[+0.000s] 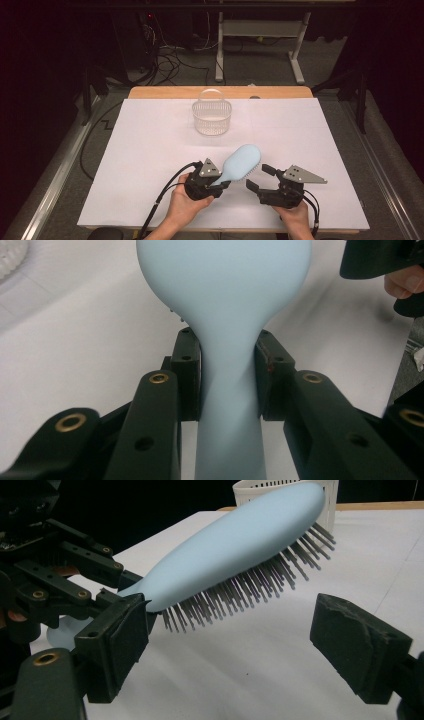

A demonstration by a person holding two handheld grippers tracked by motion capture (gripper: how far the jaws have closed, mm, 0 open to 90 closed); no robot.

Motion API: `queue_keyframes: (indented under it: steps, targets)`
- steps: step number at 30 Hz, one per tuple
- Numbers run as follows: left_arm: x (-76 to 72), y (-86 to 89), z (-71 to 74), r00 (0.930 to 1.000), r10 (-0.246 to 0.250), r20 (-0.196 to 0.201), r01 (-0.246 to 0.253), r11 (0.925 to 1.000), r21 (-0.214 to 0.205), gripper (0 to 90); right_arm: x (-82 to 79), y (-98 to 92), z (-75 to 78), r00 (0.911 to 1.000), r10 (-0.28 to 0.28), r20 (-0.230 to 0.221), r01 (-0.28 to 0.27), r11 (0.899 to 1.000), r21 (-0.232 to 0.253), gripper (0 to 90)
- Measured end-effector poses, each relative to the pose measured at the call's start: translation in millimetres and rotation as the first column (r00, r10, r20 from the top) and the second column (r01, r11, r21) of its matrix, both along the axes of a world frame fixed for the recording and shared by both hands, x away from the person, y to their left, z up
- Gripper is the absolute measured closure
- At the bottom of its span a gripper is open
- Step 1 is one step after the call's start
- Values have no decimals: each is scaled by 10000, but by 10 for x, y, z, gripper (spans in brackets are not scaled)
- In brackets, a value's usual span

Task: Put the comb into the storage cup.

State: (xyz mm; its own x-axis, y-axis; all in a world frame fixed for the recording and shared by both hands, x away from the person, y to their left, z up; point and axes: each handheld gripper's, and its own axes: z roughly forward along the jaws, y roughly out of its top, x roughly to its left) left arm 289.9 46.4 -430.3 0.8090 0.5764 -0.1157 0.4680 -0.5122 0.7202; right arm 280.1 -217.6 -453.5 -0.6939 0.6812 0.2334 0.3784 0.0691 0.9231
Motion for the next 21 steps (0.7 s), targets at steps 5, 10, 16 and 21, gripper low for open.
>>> queue_keyframes:
  steps: [5, 10, 16, 21]
  targets:
    - [-29, -65, 0, 9999, -136, 83, 136, 9999, 78, 686, 7, -16, 1, 10000, -62, -52, 63, 9999, 91, 162]
    - [-43, -119, -2, 9996, -220, 150, 218, 9997, 96, 686, 21, -23, -3, 9997, -34, -231, 39, 9998, 205, 161]
    - [-58, -182, -16, 9996, -256, 157, 253, 9995, 169, 685, 27, -25, -5, 9991, -44, -417, 57, 9995, 306, 149]
    - [-61, -214, -20, 9993, -327, 151, 324, 9992, 215, 685, 49, -33, -8, 9983, -132, -572, 167, 9980, 612, 143]
